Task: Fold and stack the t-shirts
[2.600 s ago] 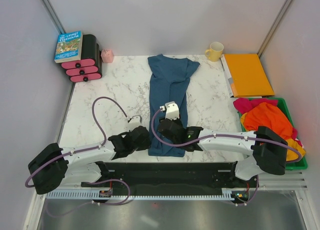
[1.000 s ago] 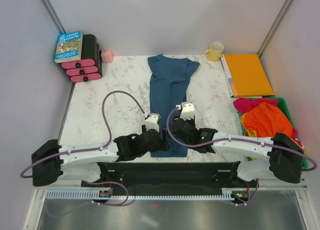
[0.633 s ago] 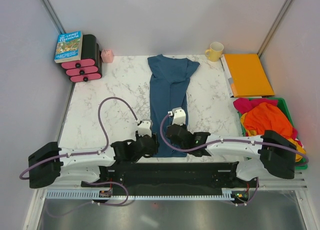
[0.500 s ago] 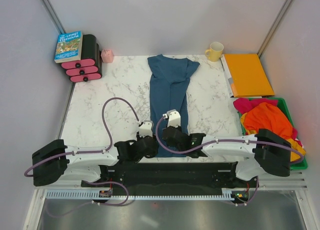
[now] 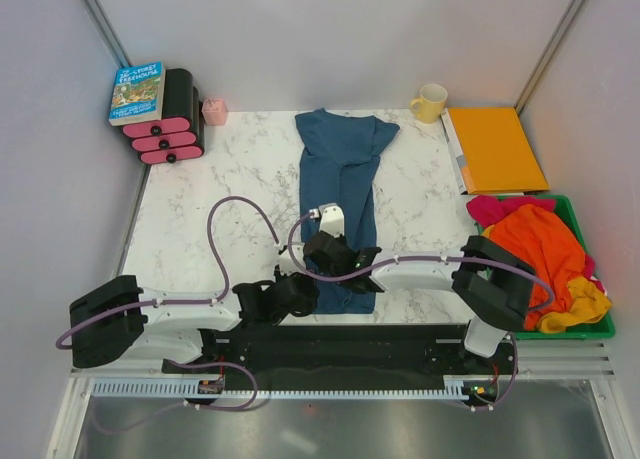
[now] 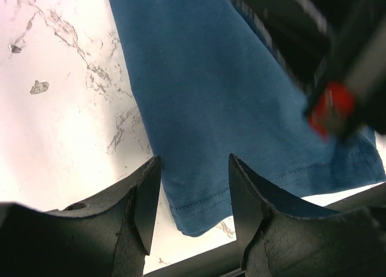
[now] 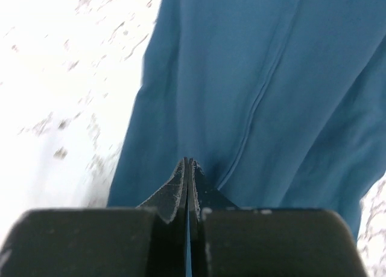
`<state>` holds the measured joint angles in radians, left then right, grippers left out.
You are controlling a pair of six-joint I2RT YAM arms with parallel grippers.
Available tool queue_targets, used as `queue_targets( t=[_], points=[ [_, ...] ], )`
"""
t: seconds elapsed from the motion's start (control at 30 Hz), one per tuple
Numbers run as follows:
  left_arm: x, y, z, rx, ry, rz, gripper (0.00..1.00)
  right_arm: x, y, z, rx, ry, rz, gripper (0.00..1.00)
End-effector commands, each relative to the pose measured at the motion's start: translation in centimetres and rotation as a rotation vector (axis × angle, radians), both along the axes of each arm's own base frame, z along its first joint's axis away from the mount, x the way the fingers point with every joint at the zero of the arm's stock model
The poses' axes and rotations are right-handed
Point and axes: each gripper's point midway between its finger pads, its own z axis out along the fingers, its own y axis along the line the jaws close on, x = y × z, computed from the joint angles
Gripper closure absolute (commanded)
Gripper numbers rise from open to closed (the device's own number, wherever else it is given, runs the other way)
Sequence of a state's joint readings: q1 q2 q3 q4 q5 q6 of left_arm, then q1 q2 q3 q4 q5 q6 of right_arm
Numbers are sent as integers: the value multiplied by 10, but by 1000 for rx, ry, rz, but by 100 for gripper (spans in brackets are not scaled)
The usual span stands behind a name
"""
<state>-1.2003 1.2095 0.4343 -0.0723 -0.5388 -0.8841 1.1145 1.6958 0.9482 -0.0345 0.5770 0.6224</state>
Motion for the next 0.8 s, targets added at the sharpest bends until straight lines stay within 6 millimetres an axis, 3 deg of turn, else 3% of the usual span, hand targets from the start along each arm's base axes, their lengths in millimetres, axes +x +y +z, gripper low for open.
queue_targets(
  t=[0.0, 0.2, 0.4, 0.57, 0.77],
  points=[
    [3, -4, 2, -45, -15, 27, 44, 31, 7, 11, 47, -42, -42, 100],
    [6, -13, 6, -49, -38, -5, 44, 50, -5, -14, 28, 12, -76, 100],
    [-1, -16, -15, 9, 31, -27, 44, 51, -17, -54, -35, 90, -99, 100],
    [-16, 3, -35, 82, 125, 5, 45, 56, -34, -67, -39, 133, -151, 100],
    [-34, 32, -47, 95, 201, 59, 46, 68, -41, -63, -24, 133, -179, 100]
  ],
)
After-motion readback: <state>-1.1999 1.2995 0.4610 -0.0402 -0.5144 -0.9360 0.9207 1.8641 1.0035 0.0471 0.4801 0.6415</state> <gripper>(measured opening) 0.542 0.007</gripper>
